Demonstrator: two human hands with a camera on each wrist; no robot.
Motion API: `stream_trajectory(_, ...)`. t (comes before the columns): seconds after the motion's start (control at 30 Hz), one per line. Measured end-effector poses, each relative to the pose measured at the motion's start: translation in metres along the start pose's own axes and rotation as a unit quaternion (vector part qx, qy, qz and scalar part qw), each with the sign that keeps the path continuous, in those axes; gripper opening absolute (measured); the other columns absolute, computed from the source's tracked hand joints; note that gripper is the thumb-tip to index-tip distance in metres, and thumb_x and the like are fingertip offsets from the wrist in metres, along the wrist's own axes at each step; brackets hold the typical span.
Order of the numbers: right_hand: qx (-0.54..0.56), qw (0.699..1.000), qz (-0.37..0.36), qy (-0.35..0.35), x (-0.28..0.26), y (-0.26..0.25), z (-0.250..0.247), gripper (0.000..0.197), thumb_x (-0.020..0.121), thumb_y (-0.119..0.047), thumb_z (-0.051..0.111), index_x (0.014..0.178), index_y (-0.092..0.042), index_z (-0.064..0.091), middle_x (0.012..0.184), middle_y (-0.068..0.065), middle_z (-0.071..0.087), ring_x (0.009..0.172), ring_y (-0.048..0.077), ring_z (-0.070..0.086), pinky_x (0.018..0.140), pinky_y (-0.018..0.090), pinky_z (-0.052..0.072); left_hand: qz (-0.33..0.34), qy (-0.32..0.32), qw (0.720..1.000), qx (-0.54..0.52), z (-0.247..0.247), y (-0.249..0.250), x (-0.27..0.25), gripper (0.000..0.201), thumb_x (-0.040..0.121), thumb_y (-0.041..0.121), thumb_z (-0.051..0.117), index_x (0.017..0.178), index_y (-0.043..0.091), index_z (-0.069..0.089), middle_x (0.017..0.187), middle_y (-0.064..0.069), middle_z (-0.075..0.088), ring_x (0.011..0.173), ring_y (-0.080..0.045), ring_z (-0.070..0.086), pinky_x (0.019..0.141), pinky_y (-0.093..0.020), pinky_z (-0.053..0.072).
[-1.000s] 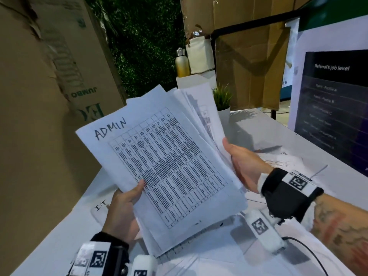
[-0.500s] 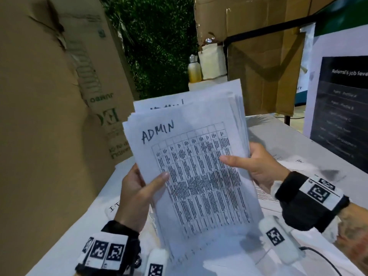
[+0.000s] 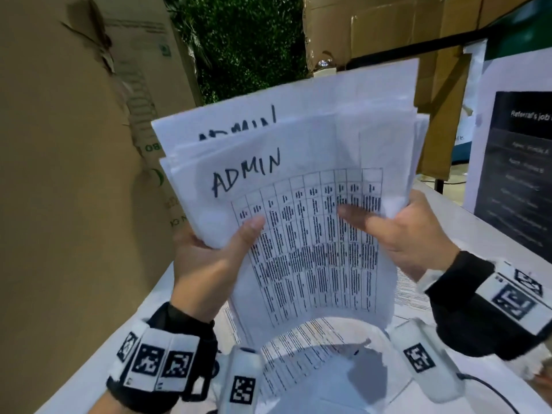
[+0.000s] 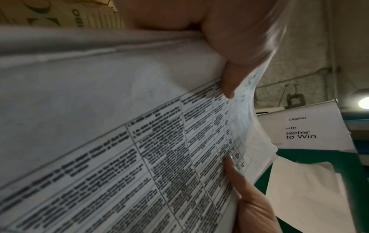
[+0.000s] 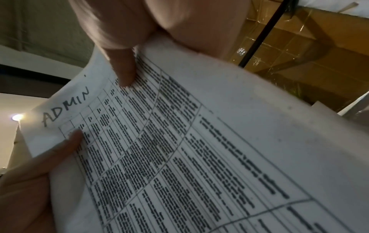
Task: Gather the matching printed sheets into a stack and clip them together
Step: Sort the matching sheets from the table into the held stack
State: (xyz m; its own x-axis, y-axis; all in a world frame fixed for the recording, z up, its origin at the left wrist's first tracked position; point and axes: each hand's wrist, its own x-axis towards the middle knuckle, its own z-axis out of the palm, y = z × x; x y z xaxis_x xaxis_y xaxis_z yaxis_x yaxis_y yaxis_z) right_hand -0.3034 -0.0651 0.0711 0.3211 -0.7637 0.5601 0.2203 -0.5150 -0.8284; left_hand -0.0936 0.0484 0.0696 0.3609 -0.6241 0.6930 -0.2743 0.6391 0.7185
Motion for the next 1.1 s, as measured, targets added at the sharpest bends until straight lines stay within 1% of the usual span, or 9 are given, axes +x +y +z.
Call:
stream_trajectory(0.13,0.003,0.999,0.028,-0.037,-0.007,0.009,-0.004,0.033,0.064,-0.03,0.077,0.094,-0.019,0.074,0.095,-0.001,0.078,0.091,0.012,0.073,0.079,0.027,0.057,-0.042,-0.011,0.999,0.029,-0.007,-0.005,-0.001,0.027,0.061,0.021,0.081,0.079,0.042,0.08,0.086,0.022,0.079,0.085,0.001,0.076,0.073,-0.021,0.062)
stream_trajectory(0.23,0.006,0.997,0.069,-0.041,-0.011,0.02,-0.005,0.03,0.063,-0.027,0.077,0.092,-0.022,0.073,0.096,-0.004,0.078,0.089,0.012,0.074,0.08,0.026,0.058,-0.088,-0.019,0.996,0.03,-0.014,-0.021,-0.006,0.033,0.07,0.017,0.087,0.1,0.024,0.076,0.099,0.008,0.081,0.093,-0.013,0.077,0.073,-0.026,0.061)
stream_trajectory(0.4,-0.016,0.996,0.082,-0.015,-0.009,0.022,0.007,0.028,0.063,-0.033,0.077,0.087,-0.02,0.072,0.095,0.007,0.077,0.09,0.019,0.073,0.086,0.041,0.058,-0.124,0.0,0.989,0.087,-0.006,-0.026,-0.014,0.022,0.08,0.014,0.076,0.09,0.034,0.074,0.091,0.018,0.08,0.09,-0.006,0.076,0.084,-0.035,0.06)
stream_trajectory(0.53,-0.005,0.999,0.035,-0.002,-0.003,0.004,0.011,0.02,0.074,-0.02,0.076,0.092,-0.012,0.07,0.094,0.001,0.075,0.084,0.007,0.073,0.072,0.017,0.057,-0.105,0.033,0.992,0.059,-0.011,-0.012,-0.004,0.03,0.067,0.029,0.078,0.096,0.031,0.073,0.087,0.025,0.078,0.095,-0.004,0.075,0.084,-0.028,0.058)
stream_trajectory(0.63,-0.037,0.998,0.055,-0.013,-0.004,0.016,0.01,0.039,0.069,-0.031,0.076,0.098,-0.005,0.07,0.099,0.011,0.075,0.091,0.019,0.072,0.082,0.031,0.06,-0.114,0.005,0.989,0.094,-0.014,-0.016,-0.012,0.026,0.076,0.014,0.079,0.094,0.03,0.069,0.079,0.029,0.076,0.083,0.006,0.074,0.069,-0.013,0.058)
stream_trajectory(0.7,-0.087,0.991,0.09,-0.045,-0.012,0.031,0.009,0.049,0.068,-0.04,0.074,0.1,-0.003,0.069,0.099,0.015,0.075,0.09,0.025,0.072,0.084,0.04,0.059,-0.162,-0.036,0.973,0.16,-0.019,-0.027,-0.025,0.025,0.083,0.006,0.076,0.091,0.028,0.068,0.08,0.023,0.078,0.079,0.0,0.075,0.066,-0.016,0.06)
stream_trajectory(0.83,-0.154,0.962,0.17,-0.146,-0.013,0.041,-0.006,0.044,0.068,-0.046,0.073,0.098,-0.013,0.072,0.087,-0.001,0.076,0.073,0.004,0.07,0.061,0.014,0.054,-0.212,-0.045,0.951,0.218,-0.032,-0.04,-0.032,0.008,0.093,0.013,0.068,0.089,0.018,0.072,0.099,-0.017,0.078,0.09,-0.032,0.074,0.083,-0.052,0.06)
stream_trajectory(0.93,-0.235,0.935,0.215,-0.156,0.002,0.052,-0.036,0.047,0.07,-0.055,0.068,0.093,-0.014,0.07,0.084,0.0,0.076,0.067,0.005,0.068,0.057,0.019,0.048,-0.232,-0.009,0.945,0.229,-0.049,-0.042,-0.025,0.021,0.097,0.016,0.063,0.097,-0.004,0.069,0.09,-0.03,0.071,0.082,-0.038,0.071,0.072,-0.038,0.052)
stream_trajectory(1.1,-0.374,0.831,0.355,-0.206,0.006,0.085,-0.061,0.038,0.079,-0.049,0.072,0.097,-0.017,0.062,0.087,0.005,0.073,0.067,0.016,0.064,0.056,0.025,0.048,-0.299,0.064,0.939,0.158,-0.073,-0.051,-0.027,0.072,0.079,0.043,0.076,0.107,-0.021,0.061,0.058,-0.009,0.066,0.055,-0.027,0.062,0.061,-0.027,0.048)
